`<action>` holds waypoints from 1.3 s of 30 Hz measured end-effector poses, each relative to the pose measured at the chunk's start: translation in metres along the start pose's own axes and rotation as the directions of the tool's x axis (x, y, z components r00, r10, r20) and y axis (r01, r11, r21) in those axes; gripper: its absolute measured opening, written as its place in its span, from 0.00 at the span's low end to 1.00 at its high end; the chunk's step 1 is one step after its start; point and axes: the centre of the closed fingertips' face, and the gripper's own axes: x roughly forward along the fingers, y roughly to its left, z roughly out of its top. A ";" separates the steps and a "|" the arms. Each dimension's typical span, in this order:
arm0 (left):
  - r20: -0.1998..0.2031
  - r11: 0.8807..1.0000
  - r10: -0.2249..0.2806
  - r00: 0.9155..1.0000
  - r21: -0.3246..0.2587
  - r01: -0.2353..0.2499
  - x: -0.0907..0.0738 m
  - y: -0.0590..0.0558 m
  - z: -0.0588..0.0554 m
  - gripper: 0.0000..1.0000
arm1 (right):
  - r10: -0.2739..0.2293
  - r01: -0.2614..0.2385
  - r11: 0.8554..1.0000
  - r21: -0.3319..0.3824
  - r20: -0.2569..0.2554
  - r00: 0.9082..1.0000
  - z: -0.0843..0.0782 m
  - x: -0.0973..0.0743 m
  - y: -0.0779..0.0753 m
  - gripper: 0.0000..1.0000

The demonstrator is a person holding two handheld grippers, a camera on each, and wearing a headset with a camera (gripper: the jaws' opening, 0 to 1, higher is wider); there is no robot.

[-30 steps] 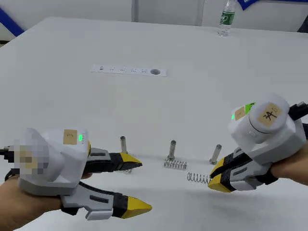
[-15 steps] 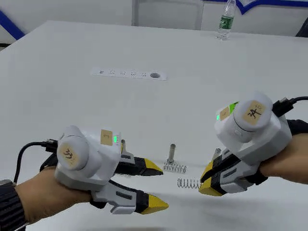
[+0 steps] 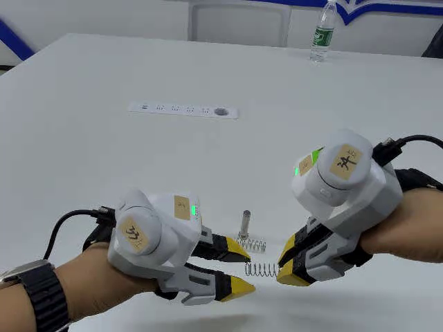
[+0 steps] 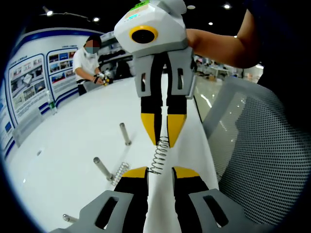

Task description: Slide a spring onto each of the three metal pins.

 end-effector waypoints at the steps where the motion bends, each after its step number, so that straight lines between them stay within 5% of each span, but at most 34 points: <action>1: -0.002 1.000 0.001 1.000 0.005 -0.001 0.001 -0.001 -0.001 0.19 | 0.003 -0.003 1.000 -0.001 0.000 1.000 0.000 0.000 0.001 0.12; 39: -0.004 0.999 0.026 1.000 0.037 -0.026 0.006 0.001 -0.004 0.11 | -0.017 0.016 1.000 0.009 0.086 0.996 0.029 -0.007 0.003 0.11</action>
